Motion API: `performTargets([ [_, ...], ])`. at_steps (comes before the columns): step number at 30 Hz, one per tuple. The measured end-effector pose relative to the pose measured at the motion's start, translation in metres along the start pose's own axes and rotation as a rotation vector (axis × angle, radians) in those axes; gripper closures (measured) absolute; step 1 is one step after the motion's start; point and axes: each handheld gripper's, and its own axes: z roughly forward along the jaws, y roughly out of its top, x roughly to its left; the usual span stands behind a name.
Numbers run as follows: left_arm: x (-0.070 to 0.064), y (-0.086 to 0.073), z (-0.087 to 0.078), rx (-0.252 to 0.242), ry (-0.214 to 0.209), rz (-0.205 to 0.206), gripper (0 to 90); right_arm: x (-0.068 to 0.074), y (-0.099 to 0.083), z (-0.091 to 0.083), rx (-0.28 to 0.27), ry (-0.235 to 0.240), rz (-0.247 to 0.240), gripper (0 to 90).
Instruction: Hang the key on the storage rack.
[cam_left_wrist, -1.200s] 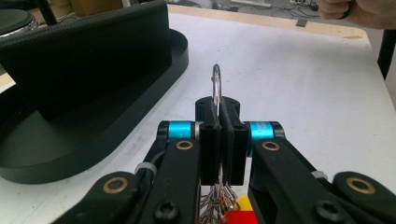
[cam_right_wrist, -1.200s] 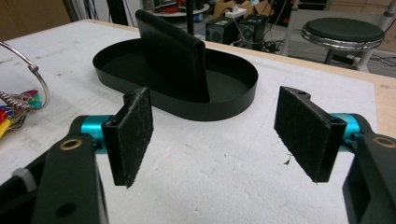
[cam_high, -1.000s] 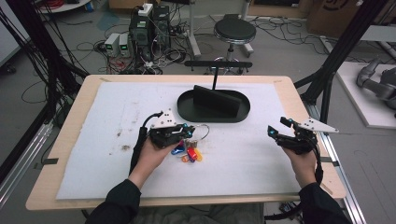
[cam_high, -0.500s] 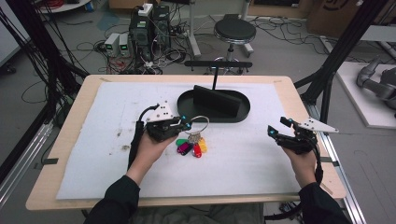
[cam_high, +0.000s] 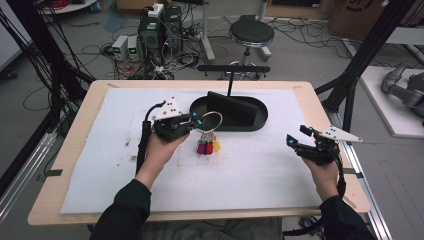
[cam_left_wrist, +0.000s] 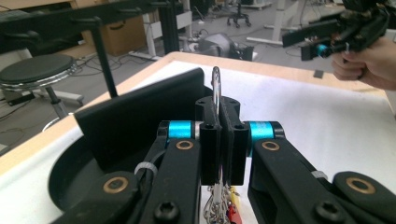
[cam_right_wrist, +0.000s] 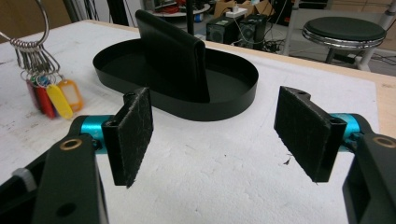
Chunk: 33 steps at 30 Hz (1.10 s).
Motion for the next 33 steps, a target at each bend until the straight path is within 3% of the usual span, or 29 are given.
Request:
performTargets([
  [20,0.042,0.035,0.007,-0.070,0.104,-0.027,86.9,-0.001,0.000,0.000,-0.002,0.003,0.006,28.6],
  [33,0.067,0.047,0.028,-0.033,0.153,-0.053,86.9,-0.001,0.000,0.000,-0.002,0.006,0.010,28.6],
])
